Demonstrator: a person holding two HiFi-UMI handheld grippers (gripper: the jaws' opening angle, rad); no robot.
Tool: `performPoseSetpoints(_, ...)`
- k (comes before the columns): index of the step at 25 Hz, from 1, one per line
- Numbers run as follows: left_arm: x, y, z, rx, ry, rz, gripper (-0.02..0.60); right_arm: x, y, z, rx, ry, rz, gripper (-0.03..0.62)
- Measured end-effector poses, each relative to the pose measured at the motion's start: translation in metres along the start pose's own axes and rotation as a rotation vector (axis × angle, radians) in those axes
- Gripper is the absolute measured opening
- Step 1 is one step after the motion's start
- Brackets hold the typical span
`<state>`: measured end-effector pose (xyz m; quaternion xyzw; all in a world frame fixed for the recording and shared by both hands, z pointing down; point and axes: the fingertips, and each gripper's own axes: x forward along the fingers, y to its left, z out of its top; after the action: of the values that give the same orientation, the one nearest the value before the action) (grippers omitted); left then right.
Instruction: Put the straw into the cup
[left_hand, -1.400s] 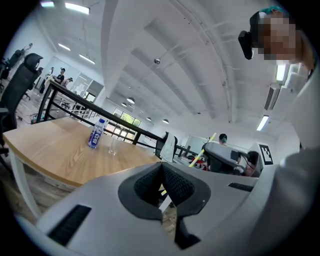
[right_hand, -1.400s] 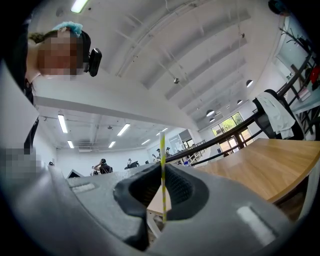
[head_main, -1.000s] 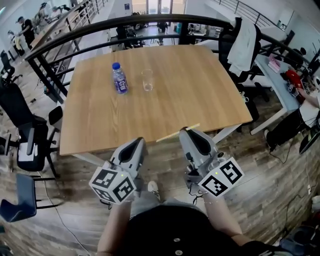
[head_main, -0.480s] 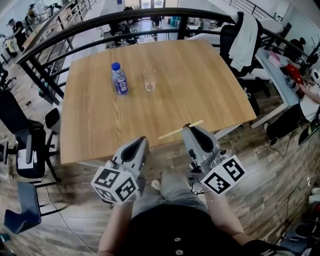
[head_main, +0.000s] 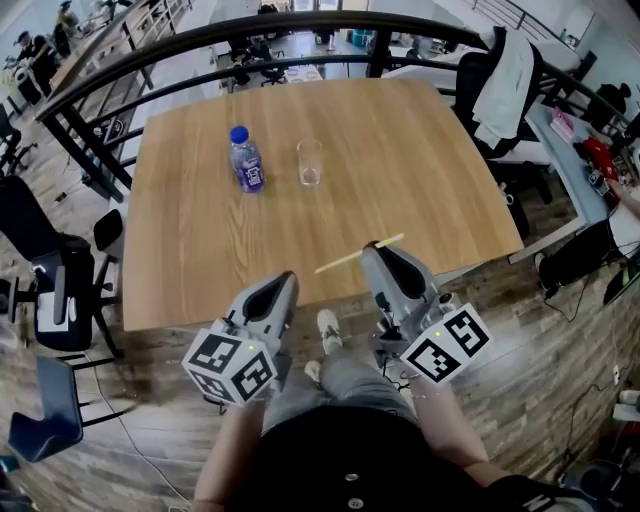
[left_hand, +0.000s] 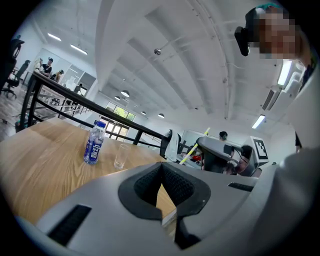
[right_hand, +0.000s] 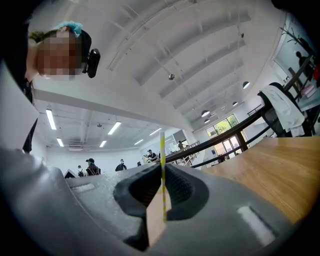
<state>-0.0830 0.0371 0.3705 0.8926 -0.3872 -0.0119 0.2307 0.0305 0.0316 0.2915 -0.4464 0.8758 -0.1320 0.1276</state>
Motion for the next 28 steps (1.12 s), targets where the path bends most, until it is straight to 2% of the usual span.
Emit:
performPoseSetpoints(11, 0.068, 0.047, 0.032, -0.013, -0.019, 0.03, 0.017, 0.072, -0.06, 0.013, -0.003, 0.025, 0.035, 0.02)
performPoseSetpoints(18, 0.108, 0.078, 0.059, -0.009, -0.056, 0.061, 0.017, 0.123, -0.09, 0.022, -0.013, 0.027, 0.09, 0.02)
performPoseSetpoints(28, 0.157, 0.104, 0.084, -0.006, -0.088, 0.117, 0.017, 0.168, -0.136, 0.038, -0.005, 0.027, 0.138, 0.02)
